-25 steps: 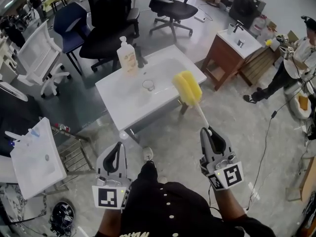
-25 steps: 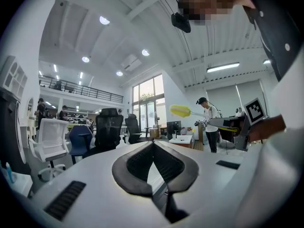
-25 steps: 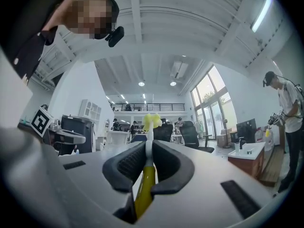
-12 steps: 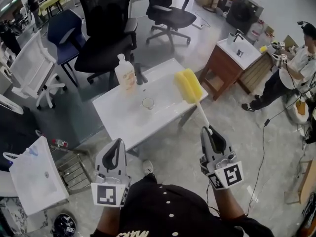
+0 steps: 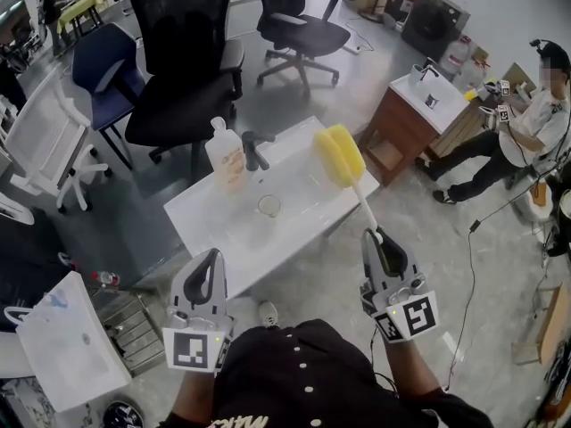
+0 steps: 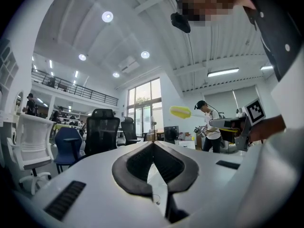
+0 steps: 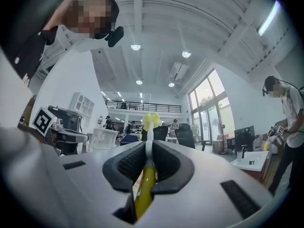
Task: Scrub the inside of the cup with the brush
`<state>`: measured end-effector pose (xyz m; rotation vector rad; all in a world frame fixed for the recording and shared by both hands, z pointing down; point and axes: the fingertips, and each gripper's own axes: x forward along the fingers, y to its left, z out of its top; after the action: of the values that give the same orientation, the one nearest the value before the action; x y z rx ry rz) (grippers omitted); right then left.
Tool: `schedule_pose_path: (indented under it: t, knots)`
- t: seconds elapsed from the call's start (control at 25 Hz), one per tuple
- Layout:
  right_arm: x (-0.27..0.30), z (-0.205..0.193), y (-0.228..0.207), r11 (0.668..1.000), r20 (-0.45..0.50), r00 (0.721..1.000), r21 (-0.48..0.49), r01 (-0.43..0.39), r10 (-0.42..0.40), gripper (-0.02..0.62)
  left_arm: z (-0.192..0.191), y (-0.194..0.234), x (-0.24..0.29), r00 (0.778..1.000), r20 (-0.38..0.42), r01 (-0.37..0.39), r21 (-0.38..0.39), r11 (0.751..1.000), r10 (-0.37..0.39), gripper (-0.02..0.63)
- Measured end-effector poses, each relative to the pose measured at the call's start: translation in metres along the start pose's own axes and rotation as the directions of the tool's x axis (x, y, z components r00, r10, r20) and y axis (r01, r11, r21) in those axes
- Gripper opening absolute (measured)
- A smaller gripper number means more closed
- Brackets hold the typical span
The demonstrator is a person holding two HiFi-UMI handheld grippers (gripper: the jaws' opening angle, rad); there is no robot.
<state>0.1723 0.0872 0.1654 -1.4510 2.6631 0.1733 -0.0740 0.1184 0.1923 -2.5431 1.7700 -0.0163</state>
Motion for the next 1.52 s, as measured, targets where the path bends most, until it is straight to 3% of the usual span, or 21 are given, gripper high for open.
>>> schedule_pose_path:
  t: [0.4, 0.6, 0.76, 0.88, 1.12, 1.24, 1.32, 1.44, 1.52]
  knots:
    - [0.031, -0.021, -0.017, 1.0, -0.035, 0.999, 0.007, 0.006, -0.006, 0.048, -0.021, 0.015, 0.04, 0.999, -0.048, 0.025, -0.005, 1.0, -0.025, 0.025]
    - [0.056, -0.039, -0.042, 1.0, -0.058, 0.998, 0.005, -0.021, 0.021, 0.048, -0.031, 0.016, 0.078, 0.997, -0.079, 0.012, -0.055, 0.998, -0.016, 0.025]
    - [0.081, -0.053, -0.068, 0.998, -0.083, 0.994, 0.013, -0.066, 0.067, 0.048, -0.039, 0.02, 0.109, 0.994, -0.108, -0.014, -0.037, 0.999, 0.01, 0.025]
    - [0.103, -0.059, -0.085, 0.993, -0.092, 0.989, 0.01, -0.117, 0.117, 0.048, -0.044, 0.021, 0.133, 0.992, -0.121, -0.042, -0.069, 0.997, 0.034, 0.025]
    - [0.152, -0.073, -0.116, 0.96, -0.109, 0.955, -0.017, -0.279, 0.276, 0.049, -0.062, 0.015, 0.174, 0.985, -0.163, -0.06, -0.026, 0.998, 0.055, 0.026]
    - [0.172, -0.085, -0.129, 0.921, -0.144, 0.915, -0.048, -0.387, 0.377, 0.048, -0.083, 0.014, 0.181, 0.97, -0.228, -0.095, -0.013, 0.995, 0.09, 0.026]
    - [0.183, -0.095, -0.136, 0.874, -0.173, 0.87, -0.078, -0.479, 0.462, 0.049, -0.101, 0.016, 0.185, 0.952, -0.283, -0.123, -0.009, 0.992, 0.116, 0.026]
    - [0.196, -0.114, -0.139, 0.767, -0.242, 0.774, -0.143, -0.625, 0.586, 0.049, -0.129, 0.018, 0.193, 0.927, -0.34, -0.16, 0.016, 0.987, 0.156, 0.026]
    - [0.2, -0.135, -0.136, 0.663, -0.318, 0.683, -0.186, -0.725, 0.658, 0.048, -0.148, 0.016, 0.199, 0.917, -0.362, -0.15, 0.071, 0.986, 0.166, 0.026]
